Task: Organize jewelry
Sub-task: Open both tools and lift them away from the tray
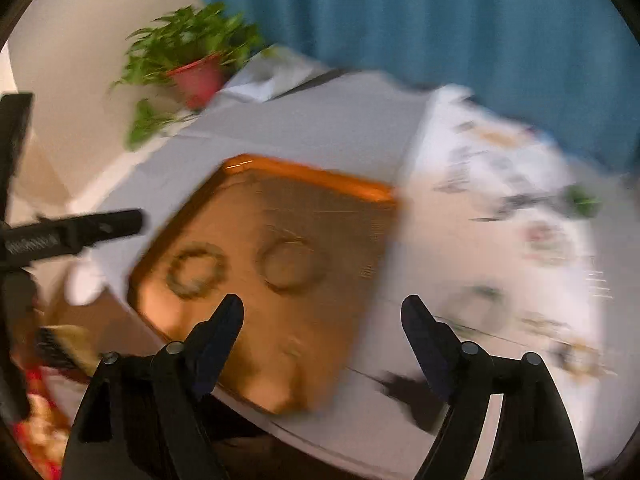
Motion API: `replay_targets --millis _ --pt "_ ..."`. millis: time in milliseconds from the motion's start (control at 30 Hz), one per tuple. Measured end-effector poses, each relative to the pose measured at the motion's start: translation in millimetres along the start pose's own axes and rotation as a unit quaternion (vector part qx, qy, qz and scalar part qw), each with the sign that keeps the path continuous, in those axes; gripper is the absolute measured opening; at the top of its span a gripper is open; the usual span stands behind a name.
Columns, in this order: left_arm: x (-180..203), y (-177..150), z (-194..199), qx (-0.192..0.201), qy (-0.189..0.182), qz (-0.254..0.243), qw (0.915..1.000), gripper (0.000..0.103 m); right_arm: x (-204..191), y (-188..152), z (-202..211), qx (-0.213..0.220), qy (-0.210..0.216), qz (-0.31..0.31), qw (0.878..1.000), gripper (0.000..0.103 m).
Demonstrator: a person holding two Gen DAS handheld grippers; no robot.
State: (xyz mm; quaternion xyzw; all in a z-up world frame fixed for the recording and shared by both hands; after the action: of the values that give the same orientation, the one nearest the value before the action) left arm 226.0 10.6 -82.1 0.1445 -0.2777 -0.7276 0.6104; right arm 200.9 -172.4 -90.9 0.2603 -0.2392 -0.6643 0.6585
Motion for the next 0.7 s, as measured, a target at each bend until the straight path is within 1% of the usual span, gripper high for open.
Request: replay_targets --millis 33,67,100,133,167,233,300,333,400,433,467,533,633,700 --pt "9 -9 11 0.008 0.0 -0.007 0.9999 0.087 9 -5 16 0.02 -0.026 0.003 0.999 0.081" --pt "14 -14 18 0.014 -0.003 -0.011 0.9998 0.091 17 -11 33 0.041 -0.043 0.002 0.998 0.083" --pt "22 -24 28 0.024 -0.006 -0.013 0.9996 0.092 28 -20 54 0.062 -0.057 -0.004 0.996 0.092" --pt "30 -34 37 0.031 -0.009 -0.014 0.9994 0.094 40 -31 74 0.08 -0.068 -0.016 0.994 0.097" --pt "36 -41 43 0.036 -0.011 -0.013 0.9992 0.094 51 -40 89 0.089 -0.073 -0.026 0.993 0.102" --pt "50 -58 53 0.037 -0.02 -0.009 0.9991 0.094 70 -56 108 0.096 -0.083 -0.043 0.991 0.102" --pt "68 -74 60 0.026 -0.035 -0.02 0.9989 0.094 90 -70 124 0.096 -0.095 -0.06 0.989 0.102" --pt "72 -78 62 0.024 -0.032 -0.025 0.9989 0.094 102 -77 139 0.111 -0.104 -0.071 0.986 0.102" --pt "82 -87 73 0.026 -0.013 -0.042 0.9987 0.094 115 -83 166 0.153 -0.12 -0.083 0.977 0.102" --pt "85 -90 77 0.03 -0.01 -0.046 0.9984 0.094 122 -85 188 0.19 -0.124 -0.09 0.97 0.102" --pt "90 -93 83 0.036 -0.012 -0.051 0.998 0.094 126 -88 204 0.216 -0.121 -0.093 0.964 0.103" --pt "101 -97 95 0.048 -0.017 -0.061 0.9968 0.094 128 -90 221 0.242 -0.111 -0.095 0.959 0.103" --pt "118 -98 110 0.064 -0.014 -0.085 0.9943 0.094 127 -93 230 0.236 -0.1 -0.09 0.962 0.103" --pt "129 -95 121 0.072 -0.008 -0.106 0.9917 0.094 123 -96 238 0.243 -0.095 -0.085 0.962 0.103"
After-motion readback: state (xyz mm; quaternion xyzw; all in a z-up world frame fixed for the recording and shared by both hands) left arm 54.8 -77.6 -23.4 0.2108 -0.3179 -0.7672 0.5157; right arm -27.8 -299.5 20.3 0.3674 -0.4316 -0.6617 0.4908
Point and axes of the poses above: each gripper's, at about its wrist camera, not at the fingertips, and z roughly against the way its jaws point, x to its right, y to its top, the point moved 8 cm from there along -z, roughly the way its jaws point, and after that the axes turned 4 degrees about -z, right-handed, at the moved point
